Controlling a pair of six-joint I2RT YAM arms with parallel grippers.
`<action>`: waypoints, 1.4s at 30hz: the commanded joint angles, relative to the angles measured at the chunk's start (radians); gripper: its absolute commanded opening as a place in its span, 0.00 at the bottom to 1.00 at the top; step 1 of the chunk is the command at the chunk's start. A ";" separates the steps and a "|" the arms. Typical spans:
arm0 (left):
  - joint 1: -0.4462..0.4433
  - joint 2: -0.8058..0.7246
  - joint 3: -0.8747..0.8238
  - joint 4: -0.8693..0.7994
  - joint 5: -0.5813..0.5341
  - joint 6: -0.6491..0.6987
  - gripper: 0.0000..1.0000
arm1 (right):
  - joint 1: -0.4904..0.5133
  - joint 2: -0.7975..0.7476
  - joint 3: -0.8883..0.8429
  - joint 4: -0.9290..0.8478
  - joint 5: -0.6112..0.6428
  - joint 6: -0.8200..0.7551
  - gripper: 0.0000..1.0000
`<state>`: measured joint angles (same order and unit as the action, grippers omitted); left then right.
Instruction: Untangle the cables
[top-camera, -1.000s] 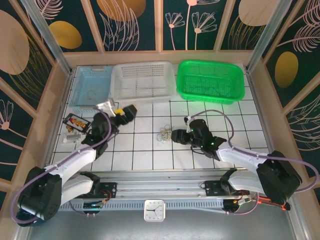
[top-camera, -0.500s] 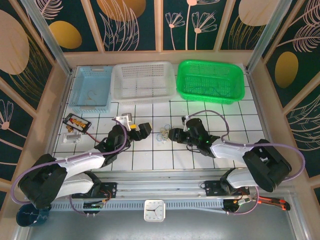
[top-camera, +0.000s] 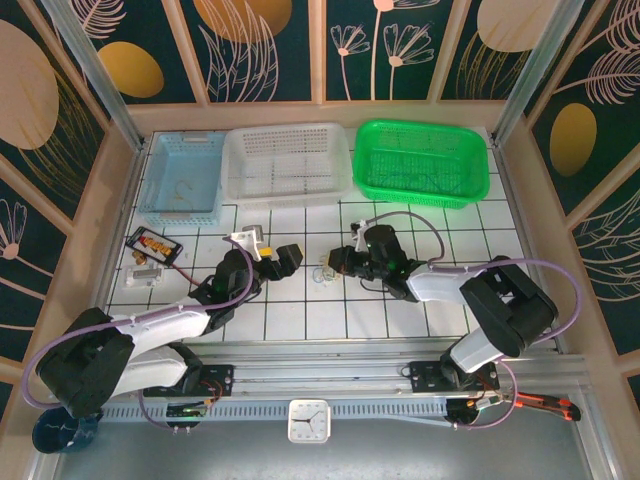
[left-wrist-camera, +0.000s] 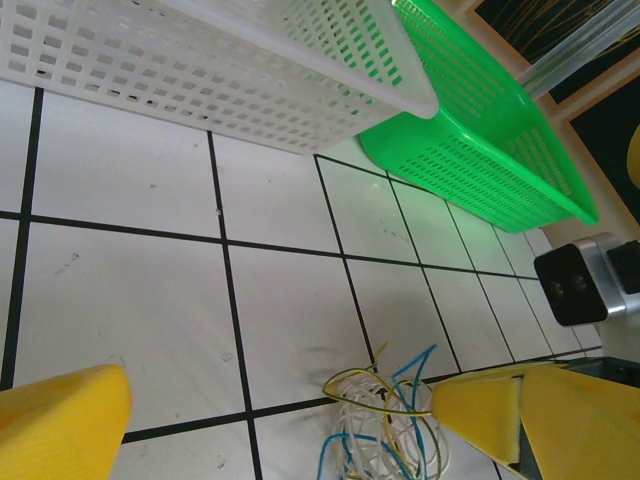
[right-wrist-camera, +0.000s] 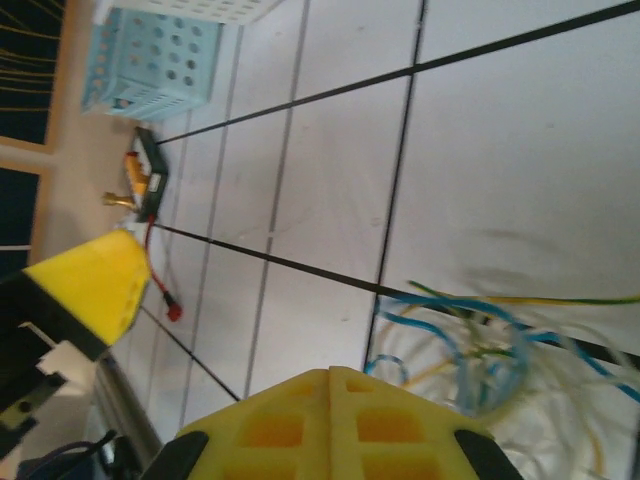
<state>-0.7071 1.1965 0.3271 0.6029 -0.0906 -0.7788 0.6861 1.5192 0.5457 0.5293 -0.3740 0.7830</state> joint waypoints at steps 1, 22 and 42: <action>-0.004 0.015 -0.001 0.051 -0.001 0.026 0.99 | -0.005 -0.020 0.031 0.064 -0.059 0.014 0.02; -0.161 0.311 0.372 -0.321 -0.041 0.474 0.84 | -0.120 -0.346 -0.110 -0.234 0.144 -0.081 0.44; -0.187 0.409 0.458 -0.407 -0.008 0.641 0.65 | -0.172 -0.467 -0.171 -0.300 0.170 -0.087 0.61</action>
<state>-0.8925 1.5875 0.7650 0.1970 -0.1268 -0.1642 0.5194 1.0668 0.3912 0.2344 -0.2249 0.7082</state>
